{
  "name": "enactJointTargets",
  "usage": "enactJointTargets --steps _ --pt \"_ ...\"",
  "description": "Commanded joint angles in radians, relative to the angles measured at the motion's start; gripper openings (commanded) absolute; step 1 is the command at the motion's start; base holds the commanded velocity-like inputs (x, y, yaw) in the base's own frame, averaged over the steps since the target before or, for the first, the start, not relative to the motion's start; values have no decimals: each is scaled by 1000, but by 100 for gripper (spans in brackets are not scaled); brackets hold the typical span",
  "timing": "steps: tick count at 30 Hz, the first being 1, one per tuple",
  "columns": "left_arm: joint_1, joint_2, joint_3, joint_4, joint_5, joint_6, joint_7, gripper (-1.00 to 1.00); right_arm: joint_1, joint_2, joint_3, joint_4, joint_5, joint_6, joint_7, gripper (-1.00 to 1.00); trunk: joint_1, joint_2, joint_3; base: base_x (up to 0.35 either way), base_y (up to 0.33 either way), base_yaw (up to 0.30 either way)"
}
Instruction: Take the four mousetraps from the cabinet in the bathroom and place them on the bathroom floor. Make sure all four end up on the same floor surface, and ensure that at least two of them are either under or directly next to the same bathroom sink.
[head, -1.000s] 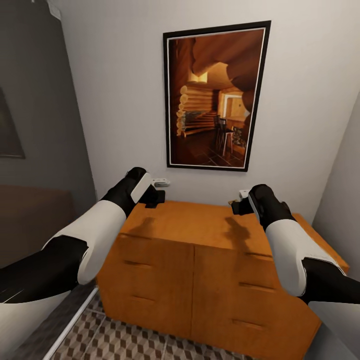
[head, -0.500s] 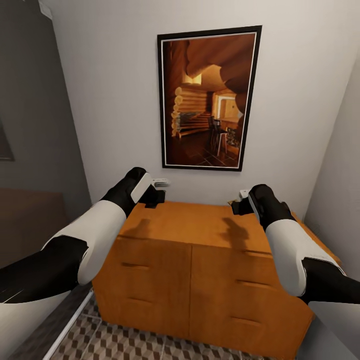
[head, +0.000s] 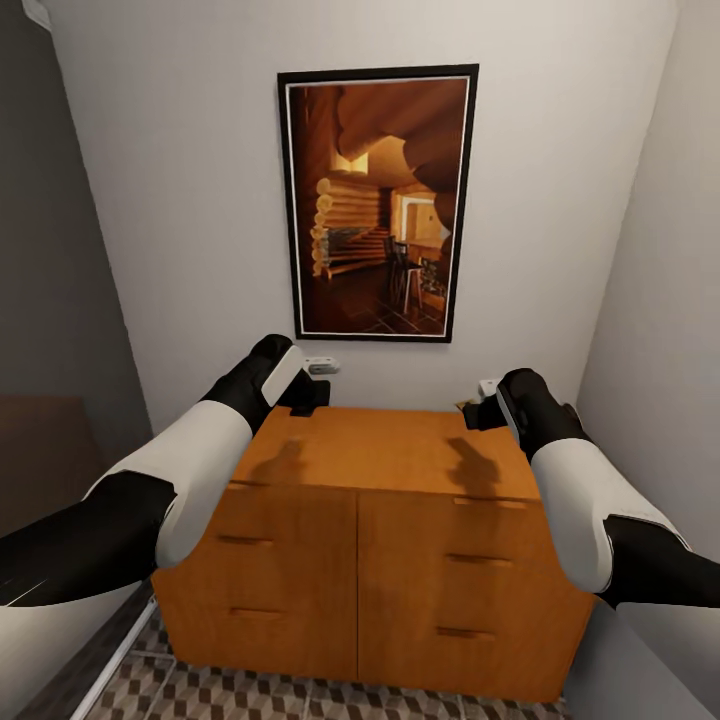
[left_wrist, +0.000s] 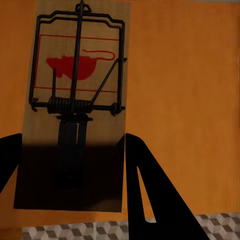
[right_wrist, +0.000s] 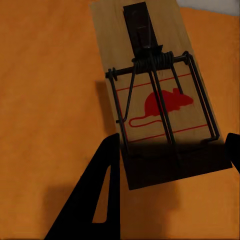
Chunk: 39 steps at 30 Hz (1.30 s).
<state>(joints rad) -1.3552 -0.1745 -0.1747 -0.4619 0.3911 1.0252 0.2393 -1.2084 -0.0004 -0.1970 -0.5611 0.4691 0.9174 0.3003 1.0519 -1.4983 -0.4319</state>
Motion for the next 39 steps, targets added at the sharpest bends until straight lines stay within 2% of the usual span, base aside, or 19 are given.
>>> enactJointTargets --steps 1,36,39 --pt "-1 0 -3 0 9 3 8 -100 -1 0 -4 -1 9 3 8 -100 0 -1 -1 0 0 -45" --pt "-1 0 -3 -1 6 3 6 -100 0 0 -4 3 9 3 8 -100 0 -1 -1 -2 0 -3" --pt "-1 0 -3 -1 7 3 7 -100 0 0 -4 3 9 3 8 -100 -12 20 9 0 0 0"
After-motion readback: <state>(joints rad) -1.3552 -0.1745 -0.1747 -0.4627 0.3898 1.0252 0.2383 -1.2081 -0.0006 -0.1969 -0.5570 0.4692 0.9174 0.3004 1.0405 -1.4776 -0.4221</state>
